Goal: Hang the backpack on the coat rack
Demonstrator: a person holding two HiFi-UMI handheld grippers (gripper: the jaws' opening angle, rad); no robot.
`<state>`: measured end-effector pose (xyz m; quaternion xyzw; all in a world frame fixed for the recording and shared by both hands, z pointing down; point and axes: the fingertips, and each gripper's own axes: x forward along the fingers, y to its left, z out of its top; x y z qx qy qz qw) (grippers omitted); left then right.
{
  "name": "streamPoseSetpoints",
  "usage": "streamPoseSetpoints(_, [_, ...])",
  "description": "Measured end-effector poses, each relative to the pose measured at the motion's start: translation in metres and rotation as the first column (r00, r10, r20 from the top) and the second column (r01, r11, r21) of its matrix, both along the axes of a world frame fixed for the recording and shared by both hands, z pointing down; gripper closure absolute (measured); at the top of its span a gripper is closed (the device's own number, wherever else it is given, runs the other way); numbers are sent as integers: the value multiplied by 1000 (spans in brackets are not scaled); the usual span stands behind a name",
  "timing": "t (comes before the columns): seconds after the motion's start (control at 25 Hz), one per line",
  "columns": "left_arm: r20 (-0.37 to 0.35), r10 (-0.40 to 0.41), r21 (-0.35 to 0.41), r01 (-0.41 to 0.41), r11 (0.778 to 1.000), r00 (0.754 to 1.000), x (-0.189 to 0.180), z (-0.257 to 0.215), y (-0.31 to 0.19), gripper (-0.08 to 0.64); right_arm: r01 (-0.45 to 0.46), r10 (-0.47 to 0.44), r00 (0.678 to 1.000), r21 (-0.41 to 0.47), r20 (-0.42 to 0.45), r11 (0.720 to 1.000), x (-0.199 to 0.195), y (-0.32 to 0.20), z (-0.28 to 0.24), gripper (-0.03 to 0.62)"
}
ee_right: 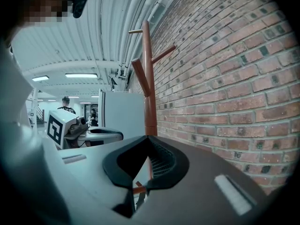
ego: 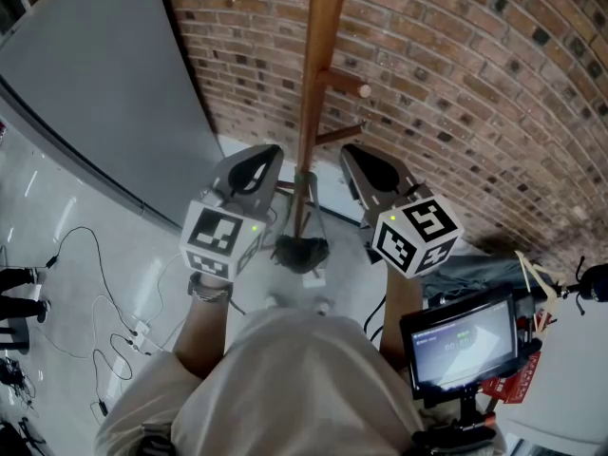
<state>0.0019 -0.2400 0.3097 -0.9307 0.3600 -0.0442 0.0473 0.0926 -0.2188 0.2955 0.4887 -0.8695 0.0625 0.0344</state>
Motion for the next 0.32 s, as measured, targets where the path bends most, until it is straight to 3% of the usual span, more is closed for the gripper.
streamPoseSetpoints(0.32, [0,4,-2,-4,1000,1000,2,1,-4,560,-4,4,1000,-3,-3,1000,2,-5,4,592])
